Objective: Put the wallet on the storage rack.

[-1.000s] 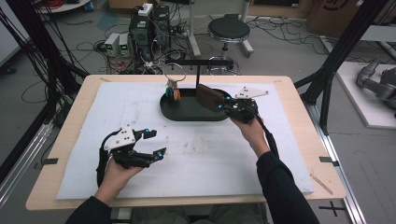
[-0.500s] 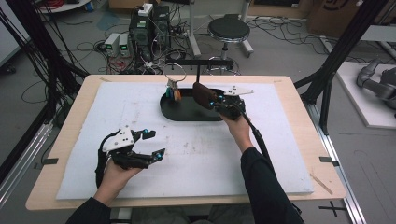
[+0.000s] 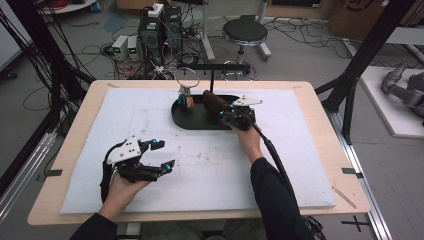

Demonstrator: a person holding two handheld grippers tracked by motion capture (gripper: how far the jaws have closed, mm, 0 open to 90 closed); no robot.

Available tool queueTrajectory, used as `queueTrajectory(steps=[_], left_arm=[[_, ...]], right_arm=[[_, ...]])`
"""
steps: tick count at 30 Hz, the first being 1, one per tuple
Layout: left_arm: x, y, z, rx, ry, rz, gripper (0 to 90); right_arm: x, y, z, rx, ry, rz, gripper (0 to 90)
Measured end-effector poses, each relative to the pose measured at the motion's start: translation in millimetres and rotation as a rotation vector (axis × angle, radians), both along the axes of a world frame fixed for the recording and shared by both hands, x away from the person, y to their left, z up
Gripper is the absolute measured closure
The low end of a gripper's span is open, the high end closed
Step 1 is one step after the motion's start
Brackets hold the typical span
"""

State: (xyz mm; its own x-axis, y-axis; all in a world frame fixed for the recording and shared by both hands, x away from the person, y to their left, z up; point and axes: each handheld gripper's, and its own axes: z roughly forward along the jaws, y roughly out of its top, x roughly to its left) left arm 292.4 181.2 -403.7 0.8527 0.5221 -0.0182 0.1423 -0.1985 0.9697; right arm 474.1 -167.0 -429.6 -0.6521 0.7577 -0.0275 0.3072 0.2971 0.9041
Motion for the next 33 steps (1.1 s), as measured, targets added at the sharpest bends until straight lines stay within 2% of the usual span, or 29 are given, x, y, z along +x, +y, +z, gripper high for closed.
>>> queueTrajectory(steps=[5,11,19,23,27,33], left_arm=[[-0.4,-0.5,-0.6,0.002,0.001,-0.004,24.9],[-0.1,-0.4,-1.3,0.0,0.006,-0.005,24.9],[0.9,-0.5,-2.7,0.01,0.011,-0.01,24.9],[0.5,-1.5,-2.8,0.008,0.013,-0.009,24.9],[1.3,-1.7,-3.4,0.009,0.017,-0.009,24.9],[1.9,-1.1,-3.5,0.015,0.013,-0.007,24.9]], right_arm=[[2.1,-0.8,-4.3,-0.006,0.026,-0.016,71.1],[2.7,-1.1,-5.5,-0.014,0.024,-0.022,69.2],[2.4,-2.8,-4.4,-0.013,0.048,-0.023,65.1],[2.5,-3.8,-3.1,-0.012,0.036,-0.027,59.0],[2.3,-4.5,-2.5,-0.012,0.044,-0.026,55.9],[1.2,-7.0,1.1,-0.01,0.045,-0.054,43.7]])
